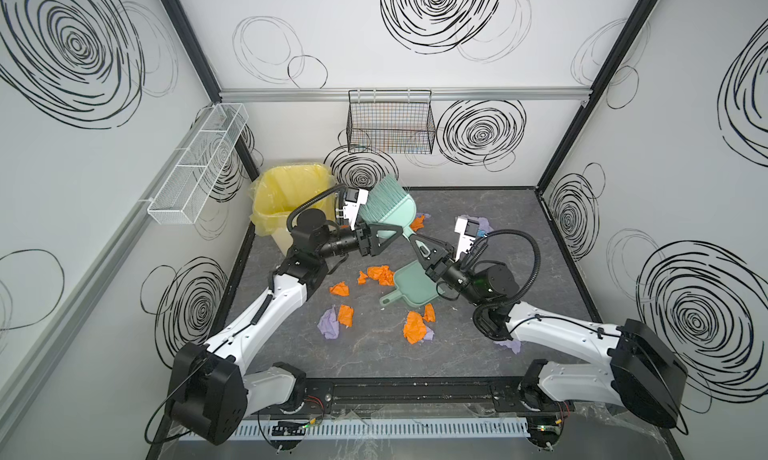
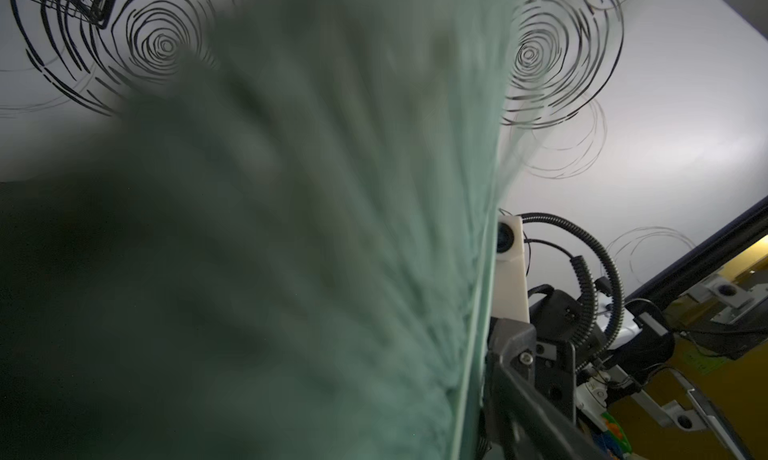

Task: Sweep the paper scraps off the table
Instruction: 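Lower the left gripper onto the green dustpan handle and grasp it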

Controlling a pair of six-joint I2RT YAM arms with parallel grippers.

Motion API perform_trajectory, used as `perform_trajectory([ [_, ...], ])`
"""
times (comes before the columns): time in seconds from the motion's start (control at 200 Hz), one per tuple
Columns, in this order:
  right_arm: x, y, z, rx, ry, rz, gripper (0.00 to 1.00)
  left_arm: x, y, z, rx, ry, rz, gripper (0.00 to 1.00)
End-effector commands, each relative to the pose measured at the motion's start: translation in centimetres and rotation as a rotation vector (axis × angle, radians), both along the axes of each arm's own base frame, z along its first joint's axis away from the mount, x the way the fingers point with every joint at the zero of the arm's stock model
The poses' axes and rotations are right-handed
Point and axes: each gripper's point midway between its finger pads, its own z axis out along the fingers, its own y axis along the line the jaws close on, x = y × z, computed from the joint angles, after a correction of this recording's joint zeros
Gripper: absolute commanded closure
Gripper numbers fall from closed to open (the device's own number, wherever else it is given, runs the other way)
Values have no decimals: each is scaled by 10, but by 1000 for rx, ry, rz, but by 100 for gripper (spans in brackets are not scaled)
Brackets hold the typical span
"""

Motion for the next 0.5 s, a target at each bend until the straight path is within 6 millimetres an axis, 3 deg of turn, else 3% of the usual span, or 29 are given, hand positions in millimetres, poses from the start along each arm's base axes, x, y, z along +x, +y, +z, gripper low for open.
perform_trajectory([
  [0.0,4,-23,-3,4,30,-77,96,-9,1,-11,98,-73,-34,2],
  [0.255,22,-79,-47,-55,209,-252,98,-18,25,-35,248,-191,-62,4],
  [0.495,18,-131,-90,-100,332,-376,100,-23,51,-97,616,-403,-46,4],
])
